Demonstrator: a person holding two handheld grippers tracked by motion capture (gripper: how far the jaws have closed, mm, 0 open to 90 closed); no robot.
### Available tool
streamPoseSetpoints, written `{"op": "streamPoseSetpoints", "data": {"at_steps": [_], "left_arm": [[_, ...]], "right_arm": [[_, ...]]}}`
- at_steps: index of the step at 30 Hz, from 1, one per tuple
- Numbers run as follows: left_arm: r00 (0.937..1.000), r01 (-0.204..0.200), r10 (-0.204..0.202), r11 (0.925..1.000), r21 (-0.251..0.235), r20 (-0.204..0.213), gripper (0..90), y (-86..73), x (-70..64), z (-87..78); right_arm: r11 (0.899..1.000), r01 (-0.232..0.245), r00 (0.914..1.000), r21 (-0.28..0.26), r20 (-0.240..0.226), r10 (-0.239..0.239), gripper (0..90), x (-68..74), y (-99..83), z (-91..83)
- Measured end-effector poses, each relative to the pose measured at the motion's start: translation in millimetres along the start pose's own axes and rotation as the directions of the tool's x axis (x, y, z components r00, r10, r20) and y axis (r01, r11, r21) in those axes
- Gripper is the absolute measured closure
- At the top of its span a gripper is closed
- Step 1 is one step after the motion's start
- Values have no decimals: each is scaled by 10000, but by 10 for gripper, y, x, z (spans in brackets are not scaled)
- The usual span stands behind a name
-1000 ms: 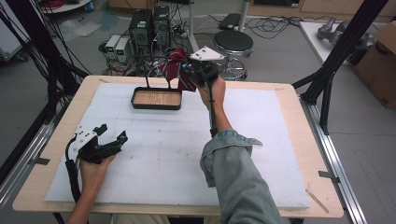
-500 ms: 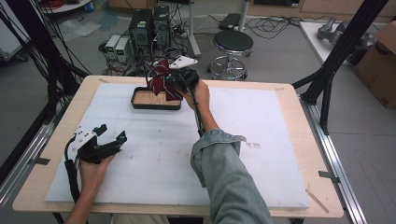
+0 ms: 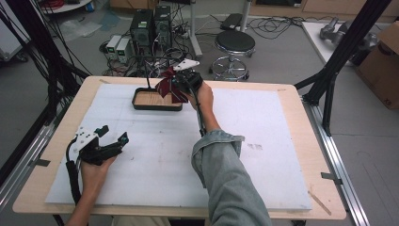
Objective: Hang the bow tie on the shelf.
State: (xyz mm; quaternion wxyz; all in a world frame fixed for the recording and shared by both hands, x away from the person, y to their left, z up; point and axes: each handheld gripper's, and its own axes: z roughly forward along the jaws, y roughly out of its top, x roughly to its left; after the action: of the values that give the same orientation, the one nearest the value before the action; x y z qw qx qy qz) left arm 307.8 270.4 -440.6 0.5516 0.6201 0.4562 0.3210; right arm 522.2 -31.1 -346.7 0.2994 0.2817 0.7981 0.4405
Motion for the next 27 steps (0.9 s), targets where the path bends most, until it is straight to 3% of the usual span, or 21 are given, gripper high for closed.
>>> {"op": "streamPoseSetpoints", "data": {"at_steps": [11, 15, 17, 23, 27], "left_arm": [[10000, -34, 34, 10000, 46, 41, 162, -4, -6, -2], [10000, -71, 71, 10000, 51, 37, 162, -2, 1, -10], [10000, -69, 69, 10000, 30, 32, 162, -1, 0, -10], [10000, -68, 68, 10000, 22, 48, 163, -1, -11, 1], [9999, -152, 152, 9999, 0, 61, 162, 3, -18, 9]], "right_arm": [[9996, -233, 9996, 143, 186, 230, 723, -6, -68, 72], [9990, -233, 9996, 389, 196, 226, 641, -11, -80, 73], [9984, -445, 9990, 359, 82, 442, 640, -41, -74, 26], [9978, -432, 9985, 507, -301, 448, 583, -51, -71, -85], [9950, -890, 9924, 461, -812, 925, 505, -85, -96, -240]]}}
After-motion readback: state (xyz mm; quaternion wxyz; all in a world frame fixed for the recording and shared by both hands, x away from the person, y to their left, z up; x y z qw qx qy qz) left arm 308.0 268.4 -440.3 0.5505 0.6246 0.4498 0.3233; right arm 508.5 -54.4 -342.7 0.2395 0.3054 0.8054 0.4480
